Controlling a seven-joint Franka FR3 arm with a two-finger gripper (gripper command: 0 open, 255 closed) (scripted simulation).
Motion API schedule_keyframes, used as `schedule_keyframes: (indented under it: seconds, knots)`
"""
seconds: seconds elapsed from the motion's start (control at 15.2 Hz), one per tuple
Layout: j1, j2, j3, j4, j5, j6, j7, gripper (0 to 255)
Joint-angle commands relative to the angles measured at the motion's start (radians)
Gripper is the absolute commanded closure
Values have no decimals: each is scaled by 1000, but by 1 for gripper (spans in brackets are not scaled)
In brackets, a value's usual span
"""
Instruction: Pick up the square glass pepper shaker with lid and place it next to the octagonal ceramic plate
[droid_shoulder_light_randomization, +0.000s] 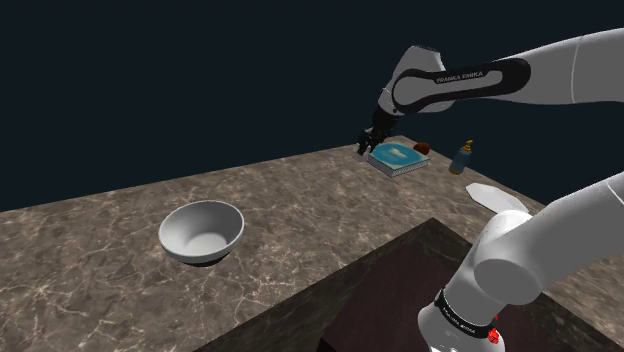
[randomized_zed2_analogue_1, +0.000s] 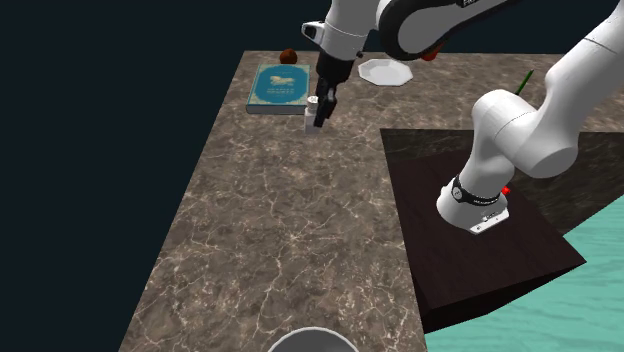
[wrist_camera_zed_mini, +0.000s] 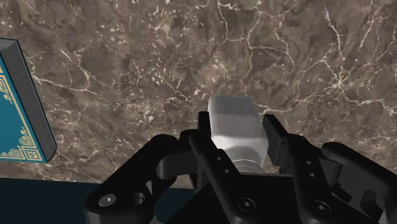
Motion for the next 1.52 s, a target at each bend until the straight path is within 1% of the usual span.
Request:
schedule_keyframes:
  seconds: [0.0,0.4,0.73,1.12,1.45]
  knots:
    - [-26,-62,-20,-43,-21,-18,-30,255]
    - [-110,-199,-102,-117,-82,-75,-144,255]
    - [-185,-288,-180,-145,-137,-131,-251,255]
    - [-267,-355,-288,-136,-202,-198,-390,255]
    - [-318,-377,-387,-95,-252,-247,-511,255]
